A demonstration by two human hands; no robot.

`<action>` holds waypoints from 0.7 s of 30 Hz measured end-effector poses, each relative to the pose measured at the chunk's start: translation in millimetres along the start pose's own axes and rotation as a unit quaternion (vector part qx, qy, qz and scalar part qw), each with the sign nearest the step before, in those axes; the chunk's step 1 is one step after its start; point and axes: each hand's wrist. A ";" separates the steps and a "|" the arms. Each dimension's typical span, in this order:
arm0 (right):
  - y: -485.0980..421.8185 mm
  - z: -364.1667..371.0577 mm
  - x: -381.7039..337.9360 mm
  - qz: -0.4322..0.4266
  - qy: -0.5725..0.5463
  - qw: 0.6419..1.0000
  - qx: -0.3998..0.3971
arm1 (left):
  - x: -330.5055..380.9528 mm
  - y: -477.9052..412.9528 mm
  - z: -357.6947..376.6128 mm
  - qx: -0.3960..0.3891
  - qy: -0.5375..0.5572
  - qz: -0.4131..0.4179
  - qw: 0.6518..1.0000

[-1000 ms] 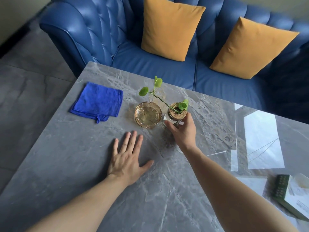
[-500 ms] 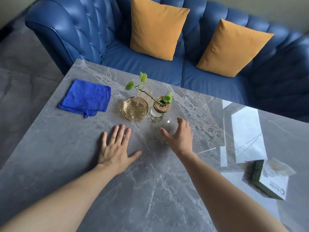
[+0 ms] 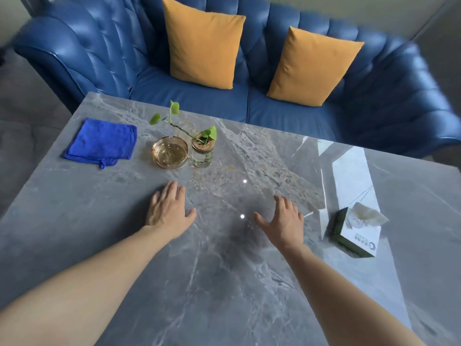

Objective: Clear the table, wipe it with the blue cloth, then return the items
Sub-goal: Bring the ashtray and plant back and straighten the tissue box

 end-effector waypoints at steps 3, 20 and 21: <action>9.0 -6.9 33.1 0.001 0.009 1.000 0.003 | 36.1 10.2 11.5 -0.006 0.006 0.009 1.000; 46.8 -23.4 257.2 0.089 0.028 0.995 0.045 | 258.2 34.5 87.8 -0.123 0.063 0.138 0.981; 48.0 -21.9 268.8 0.096 0.031 0.994 0.043 | 270.9 33.8 92.4 -0.132 0.068 0.151 0.977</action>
Point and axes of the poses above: each hand's wrist, its own y-axis away from the middle knuckle, its own z-axis out of the palm, x = y × z, and after that the axes turned 10 degrees about y, right-handed
